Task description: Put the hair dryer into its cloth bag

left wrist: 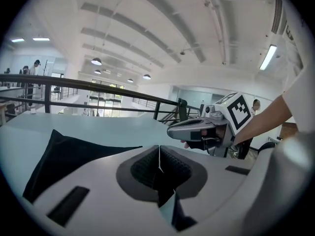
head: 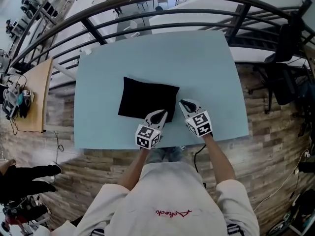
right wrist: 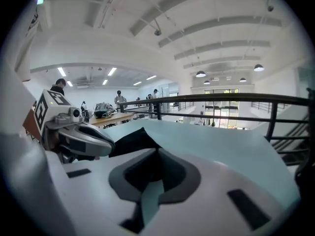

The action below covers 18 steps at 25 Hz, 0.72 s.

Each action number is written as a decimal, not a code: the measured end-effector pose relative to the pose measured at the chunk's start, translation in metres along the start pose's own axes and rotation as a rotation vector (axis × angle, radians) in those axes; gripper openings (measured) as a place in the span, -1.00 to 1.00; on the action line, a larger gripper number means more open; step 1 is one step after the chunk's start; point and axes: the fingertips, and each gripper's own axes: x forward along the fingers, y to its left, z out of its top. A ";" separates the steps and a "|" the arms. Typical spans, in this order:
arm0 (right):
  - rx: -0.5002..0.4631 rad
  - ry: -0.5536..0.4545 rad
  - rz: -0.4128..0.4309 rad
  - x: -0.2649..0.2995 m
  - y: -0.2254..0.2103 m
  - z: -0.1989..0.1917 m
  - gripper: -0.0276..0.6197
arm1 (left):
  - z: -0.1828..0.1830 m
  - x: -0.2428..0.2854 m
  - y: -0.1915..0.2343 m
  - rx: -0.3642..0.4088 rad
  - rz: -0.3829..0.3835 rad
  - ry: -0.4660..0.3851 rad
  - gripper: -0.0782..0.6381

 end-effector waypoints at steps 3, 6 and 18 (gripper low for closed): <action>0.020 -0.044 0.026 -0.007 0.011 0.009 -0.87 | 0.004 -0.003 -0.005 0.032 0.002 -0.006 -0.76; 0.040 -0.079 0.050 -0.016 0.022 0.015 -0.87 | 0.011 -0.006 -0.011 0.040 -0.014 -0.025 -0.76; 0.085 -0.204 -0.090 -0.073 0.087 0.042 -0.87 | 0.035 -0.069 -0.035 0.066 -0.156 -0.130 -0.76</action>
